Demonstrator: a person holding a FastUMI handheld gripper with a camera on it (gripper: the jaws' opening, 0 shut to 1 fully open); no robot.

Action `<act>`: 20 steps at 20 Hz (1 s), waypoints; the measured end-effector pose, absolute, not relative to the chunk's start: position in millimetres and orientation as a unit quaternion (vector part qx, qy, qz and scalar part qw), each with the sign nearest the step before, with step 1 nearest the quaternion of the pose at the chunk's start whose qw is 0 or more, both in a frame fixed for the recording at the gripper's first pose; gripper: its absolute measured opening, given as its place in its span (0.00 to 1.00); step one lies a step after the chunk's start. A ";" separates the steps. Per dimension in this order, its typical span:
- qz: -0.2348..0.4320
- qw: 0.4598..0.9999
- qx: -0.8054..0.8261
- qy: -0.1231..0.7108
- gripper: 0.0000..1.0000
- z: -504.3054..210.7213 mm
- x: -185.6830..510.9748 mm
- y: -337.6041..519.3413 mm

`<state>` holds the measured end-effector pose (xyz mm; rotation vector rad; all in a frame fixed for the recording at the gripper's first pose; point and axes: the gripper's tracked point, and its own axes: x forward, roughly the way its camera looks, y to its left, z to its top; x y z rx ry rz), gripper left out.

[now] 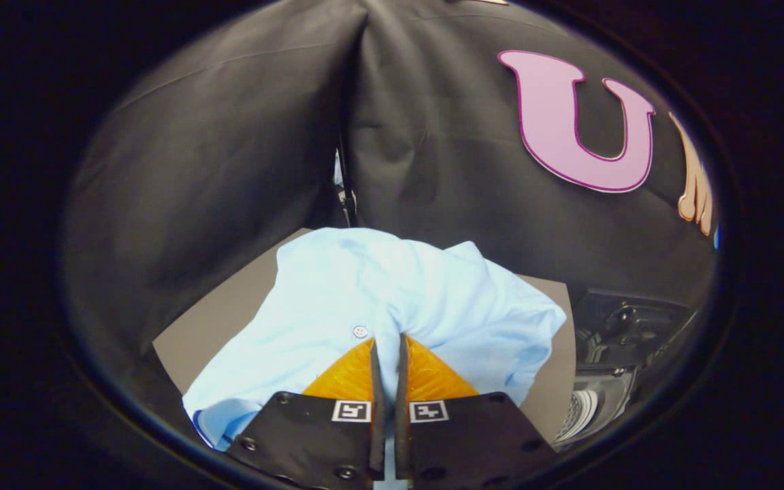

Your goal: Put the clothes into the washing machine and then close the washing machine lid.

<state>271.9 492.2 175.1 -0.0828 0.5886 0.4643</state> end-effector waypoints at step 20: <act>-0.049 0.945 -0.099 0.309 0.13 135.5 310.3 145.5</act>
